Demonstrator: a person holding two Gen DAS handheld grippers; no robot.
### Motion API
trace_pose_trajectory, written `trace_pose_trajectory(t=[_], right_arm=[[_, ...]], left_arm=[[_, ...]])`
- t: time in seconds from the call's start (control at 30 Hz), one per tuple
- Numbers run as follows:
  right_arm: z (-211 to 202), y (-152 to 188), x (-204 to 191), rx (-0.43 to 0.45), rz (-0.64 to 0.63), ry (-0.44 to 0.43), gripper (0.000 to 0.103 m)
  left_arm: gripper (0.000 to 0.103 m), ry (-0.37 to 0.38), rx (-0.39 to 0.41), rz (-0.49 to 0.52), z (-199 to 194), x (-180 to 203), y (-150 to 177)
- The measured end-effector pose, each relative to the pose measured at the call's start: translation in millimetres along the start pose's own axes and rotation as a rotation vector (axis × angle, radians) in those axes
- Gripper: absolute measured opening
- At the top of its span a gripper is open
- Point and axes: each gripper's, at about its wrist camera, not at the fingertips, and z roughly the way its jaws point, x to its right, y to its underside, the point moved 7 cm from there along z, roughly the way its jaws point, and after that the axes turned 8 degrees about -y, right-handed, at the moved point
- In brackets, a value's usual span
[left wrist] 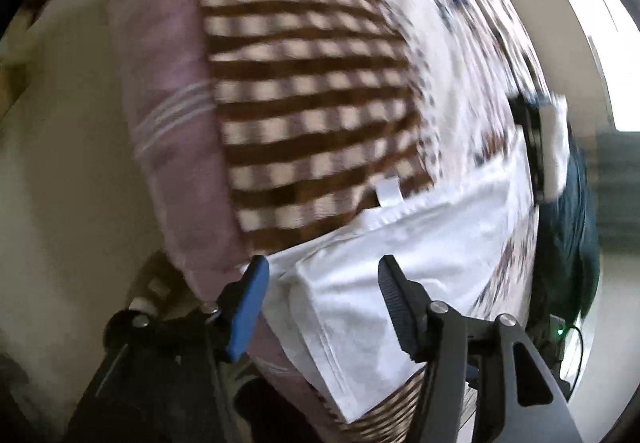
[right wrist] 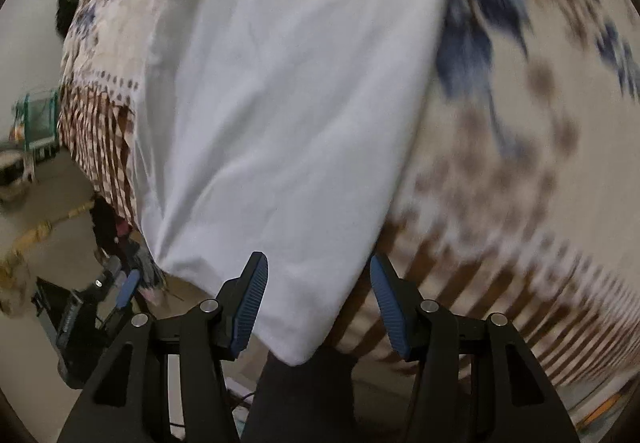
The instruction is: Fold small clothes
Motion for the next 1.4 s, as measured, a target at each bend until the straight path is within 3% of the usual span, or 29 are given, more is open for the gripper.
trace_pose_trajectory(t=[0.1, 0.17, 0.2, 0.23, 0.27, 0.33, 0.43, 0.5, 0.53, 0.77, 0.97, 1.03, 1.13, 1.23, 1.27, 1.33, 1.4], right_arm=[[11, 30, 2, 0.026, 0.088, -0.008, 0.056], [19, 51, 5, 0.057, 0.166, -0.011, 0.056], [26, 64, 6, 0.073, 0.213, -0.021, 0.056], [30, 71, 6, 0.079, 0.238, -0.022, 0.056], [38, 80, 8, 0.085, 0.272, -0.017, 0.056], [50, 95, 9, 0.11, 0.351, -0.032, 0.056], [70, 106, 9, 0.139, 0.411, -0.051, 0.055], [80, 108, 8, 0.159, 0.437, -0.06, 0.031], [85, 110, 7, 0.165, 0.435, -0.034, 0.008], [91, 131, -13, 0.239, 0.397, 0.08, 0.004], [92, 142, -17, 0.225, 0.351, 0.098, 0.004], [99, 139, -20, 0.197, 0.342, 0.086, 0.004], [108, 135, -27, 0.143, 0.376, 0.041, 0.014], [99, 133, -38, 0.132, 0.371, -0.012, 0.044], [90, 133, -45, 0.149, 0.358, -0.022, 0.052], [67, 131, -57, 0.194, 0.326, -0.024, 0.057], [37, 124, -72, 0.26, 0.304, -0.03, 0.064]], left_arm=[[0.054, -0.018, -0.104, 0.16, 31, 16, -2], [0.051, -0.069, -0.145, 0.307, 47, 29, 3], [0.024, -0.085, -0.146, 0.38, 51, 36, 5], [0.006, -0.095, -0.142, 0.435, 52, 40, 7], [0.002, -0.104, -0.143, 0.482, 51, 44, 10], [0.001, -0.112, -0.124, 0.552, 45, 52, 14], [0.001, -0.112, -0.108, 0.575, 34, 54, 16], [0.001, -0.107, -0.112, 0.568, 33, 57, 14], [0.001, -0.106, -0.115, 0.566, 32, 55, 12], [0.001, -0.135, -0.136, 0.626, 31, 51, 29], [0.002, -0.174, -0.168, 0.637, 50, 42, 26], [0.002, -0.196, -0.202, 0.63, 62, 37, 21], [0.006, -0.185, -0.257, 0.612, 66, 35, 16], [0.011, -0.179, -0.282, 0.616, 50, 44, 10], [0.019, -0.173, -0.277, 0.616, 42, 49, 8], [0.037, -0.154, -0.23, 0.634, 19, 68, -4], [0.068, -0.132, -0.179, 0.649, 2, 95, -18]])
